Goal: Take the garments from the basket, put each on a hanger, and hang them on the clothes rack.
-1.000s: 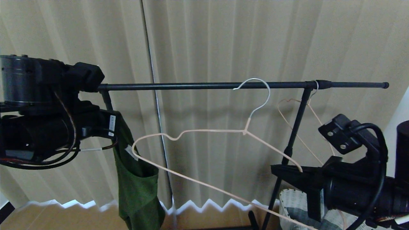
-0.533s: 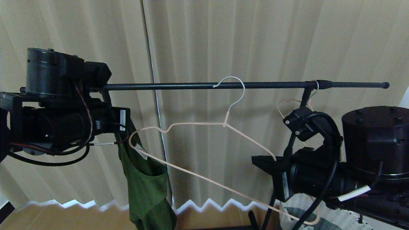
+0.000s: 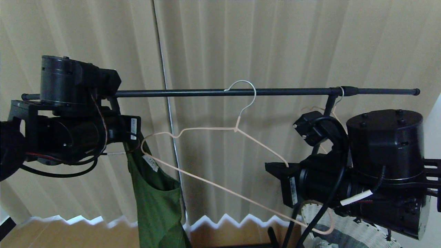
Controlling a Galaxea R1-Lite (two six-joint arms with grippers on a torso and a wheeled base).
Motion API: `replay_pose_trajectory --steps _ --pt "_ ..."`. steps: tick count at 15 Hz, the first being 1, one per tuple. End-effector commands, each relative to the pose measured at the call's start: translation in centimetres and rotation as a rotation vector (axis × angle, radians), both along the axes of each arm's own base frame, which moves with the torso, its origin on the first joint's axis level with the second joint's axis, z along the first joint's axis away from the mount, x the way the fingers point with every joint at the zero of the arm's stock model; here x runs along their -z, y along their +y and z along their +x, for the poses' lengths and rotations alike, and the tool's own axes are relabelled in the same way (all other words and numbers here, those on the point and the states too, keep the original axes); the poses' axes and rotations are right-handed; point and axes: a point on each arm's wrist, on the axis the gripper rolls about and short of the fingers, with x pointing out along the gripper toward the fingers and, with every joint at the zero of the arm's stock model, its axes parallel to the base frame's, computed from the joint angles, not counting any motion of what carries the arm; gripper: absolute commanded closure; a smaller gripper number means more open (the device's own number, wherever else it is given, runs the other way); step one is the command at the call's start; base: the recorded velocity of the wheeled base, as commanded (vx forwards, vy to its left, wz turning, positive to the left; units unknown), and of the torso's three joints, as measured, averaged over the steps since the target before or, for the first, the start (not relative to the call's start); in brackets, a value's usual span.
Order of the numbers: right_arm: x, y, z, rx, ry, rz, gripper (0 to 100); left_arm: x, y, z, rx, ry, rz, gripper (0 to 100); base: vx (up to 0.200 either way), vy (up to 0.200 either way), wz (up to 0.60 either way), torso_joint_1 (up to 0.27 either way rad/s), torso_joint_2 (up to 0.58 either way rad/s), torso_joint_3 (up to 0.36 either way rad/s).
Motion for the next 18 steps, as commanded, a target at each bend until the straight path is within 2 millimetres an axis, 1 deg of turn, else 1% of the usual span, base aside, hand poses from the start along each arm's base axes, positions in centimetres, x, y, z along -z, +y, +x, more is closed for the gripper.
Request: replay_pose_trajectory --steps 1,4,9,11,13,14,15,18 --pt "-0.4 0.0 -0.3 -0.011 -0.010 0.013 100 0.8 -0.4 0.6 -0.008 0.016 0.013 100 0.000 0.000 0.00 0.000 0.00 0.000" --pt "-0.5 0.4 0.1 -0.011 -0.033 0.033 100 0.9 -0.5 0.6 -0.004 0.016 0.012 100 0.000 0.000 0.00 0.000 0.00 0.000" --pt "0.3 1.4 1.0 -0.004 -0.032 0.028 100 0.7 -0.5 0.6 -0.009 0.011 0.014 100 0.000 0.000 0.00 0.000 0.00 0.000" --pt "0.2 1.7 1.3 -0.003 -0.036 0.028 100 0.8 -0.4 0.6 -0.014 0.012 0.016 100 0.000 0.000 0.00 0.000 0.00 0.000" --pt "0.6 2.7 2.2 0.021 -0.037 0.010 100 0.7 -0.4 0.5 -0.018 0.008 0.017 100 0.000 0.000 0.00 0.000 0.00 0.000" --pt "0.6 2.7 2.2 0.021 -0.037 0.010 100 0.7 -0.4 0.5 -0.018 0.008 0.017 100 0.000 0.000 0.00 0.000 0.00 0.000" --pt "0.9 3.4 3.0 0.046 -0.045 -0.002 100 0.6 -0.4 0.5 -0.021 0.008 0.020 100 0.000 0.000 0.00 0.000 0.00 0.000" --pt "1.1 4.0 3.6 0.064 -0.049 -0.016 100 0.6 -0.2 0.6 -0.052 0.004 0.033 100 0.000 0.000 0.00 0.000 0.00 0.000"
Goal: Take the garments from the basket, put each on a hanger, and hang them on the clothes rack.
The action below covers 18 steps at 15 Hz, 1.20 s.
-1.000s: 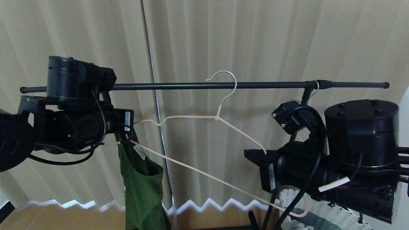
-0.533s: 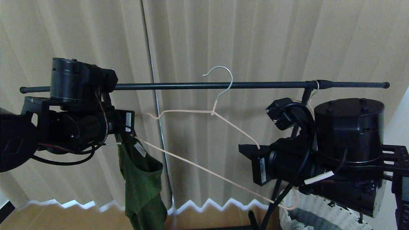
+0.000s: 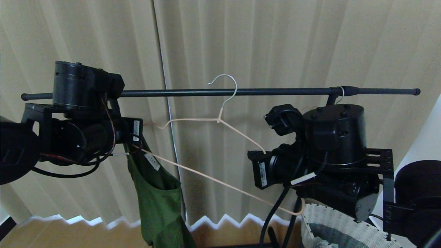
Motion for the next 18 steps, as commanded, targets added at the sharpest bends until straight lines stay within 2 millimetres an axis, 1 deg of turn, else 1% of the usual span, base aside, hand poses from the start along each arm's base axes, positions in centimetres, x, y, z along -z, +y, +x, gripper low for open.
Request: replay_pose_trajectory --steps 1,3,6,9,10,11,14,16,17,18 --pt "0.7 0.4 0.6 0.013 0.011 -0.022 100 -0.1 0.1 -0.1 -0.006 -0.002 0.003 100 0.000 0.000 0.00 0.000 0.00 0.000" --pt "0.8 0.2 1.0 0.026 0.006 -0.037 100 -0.1 0.1 -0.1 -0.006 -0.003 0.004 100 0.000 0.000 0.00 0.000 0.00 0.000" --pt "0.8 -0.4 2.3 0.060 -0.018 -0.075 100 0.0 0.2 -0.2 -0.011 0.004 0.028 100 0.000 0.000 0.00 0.000 0.00 0.000" --pt "0.8 0.2 3.3 0.071 -0.035 -0.091 100 0.2 0.0 -0.3 -0.006 0.010 0.040 100 0.000 0.000 0.00 0.000 0.00 0.000" --pt "0.9 0.8 3.8 0.064 -0.044 -0.105 100 0.3 -0.5 -0.4 0.011 0.022 0.043 100 0.000 0.000 0.00 0.000 0.00 0.000" --pt "1.0 1.0 3.9 0.060 -0.045 -0.106 100 0.4 -0.7 -0.4 0.017 0.023 0.042 100 0.000 0.000 0.00 0.000 0.00 0.000" --pt "1.6 2.7 2.5 -0.002 -0.036 -0.118 100 0.0 -1.0 -0.1 0.017 0.006 0.028 100 0.000 0.000 0.00 0.000 0.00 0.000" --pt "1.9 3.2 2.4 -0.014 -0.032 -0.122 100 -0.3 -1.3 -0.2 0.028 -0.004 0.023 100 0.000 0.000 0.00 0.000 0.00 0.000" --pt "2.5 3.8 2.4 -0.027 -0.023 -0.134 100 -0.5 -1.9 -0.6 0.054 -0.010 0.019 100 0.000 0.000 0.00 0.000 0.00 0.000" --pt "2.7 4.0 2.4 -0.031 -0.020 -0.137 100 -0.5 -2.3 -0.8 0.069 -0.012 0.016 100 0.000 0.000 0.00 0.000 0.00 0.000"
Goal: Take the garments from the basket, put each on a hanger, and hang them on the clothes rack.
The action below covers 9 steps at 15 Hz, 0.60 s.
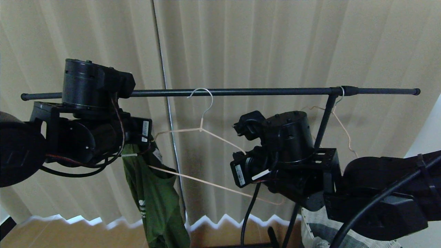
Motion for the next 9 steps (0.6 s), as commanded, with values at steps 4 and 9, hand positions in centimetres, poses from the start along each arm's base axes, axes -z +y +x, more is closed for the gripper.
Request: replay_pose_trajectory --steps 4,9 --pt "1.4 1.4 0.3 -0.019 0.007 -0.008 100 -1.5 -1.6 -1.5 0.070 -0.048 -0.039 100 0.000 0.000 0.00 0.000 0.00 0.000" --pt "1.7 2.3 0.0 -0.043 -0.011 0.015 100 -2.3 -3.0 -3.5 0.163 -0.069 -0.057 100 0.000 0.000 0.00 0.000 0.00 0.000"
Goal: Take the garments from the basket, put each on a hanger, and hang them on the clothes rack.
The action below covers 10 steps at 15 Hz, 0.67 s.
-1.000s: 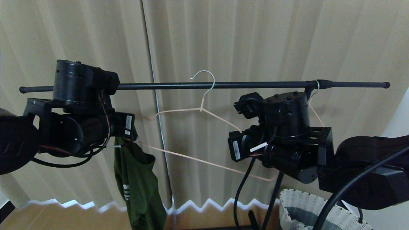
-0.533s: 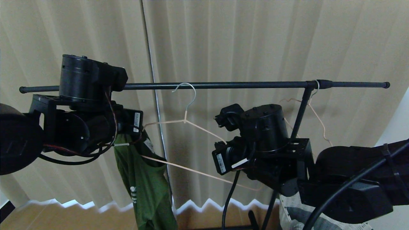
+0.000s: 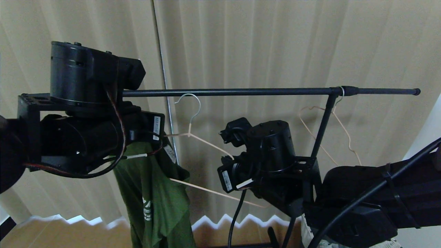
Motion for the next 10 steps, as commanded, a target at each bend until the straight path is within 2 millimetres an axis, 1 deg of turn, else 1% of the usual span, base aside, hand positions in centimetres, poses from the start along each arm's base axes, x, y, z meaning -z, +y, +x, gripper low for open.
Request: replay_pose_trajectory --steps 1,2,3,4,5,7,9,10 --pt "0.1 0.3 -0.2 -0.011 0.000 0.002 100 -0.3 -0.6 -0.9 0.040 -0.009 -0.008 100 0.000 0.000 0.00 0.000 0.00 0.000" --pt "0.1 0.3 -0.2 -0.013 -0.001 0.004 100 -0.2 -0.9 -1.1 0.058 -0.006 -0.009 100 0.000 0.000 0.00 0.000 0.00 0.000" --pt "0.1 0.4 -0.2 -0.013 -0.007 0.012 100 -0.3 -1.6 -1.7 0.118 -0.001 -0.018 100 0.000 0.000 0.00 0.000 0.00 0.000" --pt "0.0 0.4 -0.2 -0.013 -0.009 0.014 100 -0.3 -1.7 -1.9 0.135 0.002 -0.022 100 0.000 0.000 0.00 0.000 0.00 0.000" --pt "-0.1 0.4 -0.1 -0.012 -0.016 0.025 100 0.1 -1.9 -2.5 0.194 0.022 -0.030 100 0.000 0.000 0.00 0.000 0.00 0.000" --pt "-0.2 0.3 0.0 -0.008 -0.021 0.034 100 0.4 -1.7 -3.3 0.261 0.044 -0.042 100 0.000 0.000 0.00 0.000 0.00 0.000" --pt "-0.3 0.2 0.1 -0.004 -0.025 0.038 100 0.5 -1.5 -3.6 0.281 0.048 -0.046 100 0.000 0.000 0.00 0.000 0.00 0.000" --pt "-0.4 0.0 0.4 0.007 -0.026 0.044 100 0.9 -1.2 -3.8 0.281 0.059 -0.035 100 0.000 0.000 0.00 0.000 0.00 0.000"
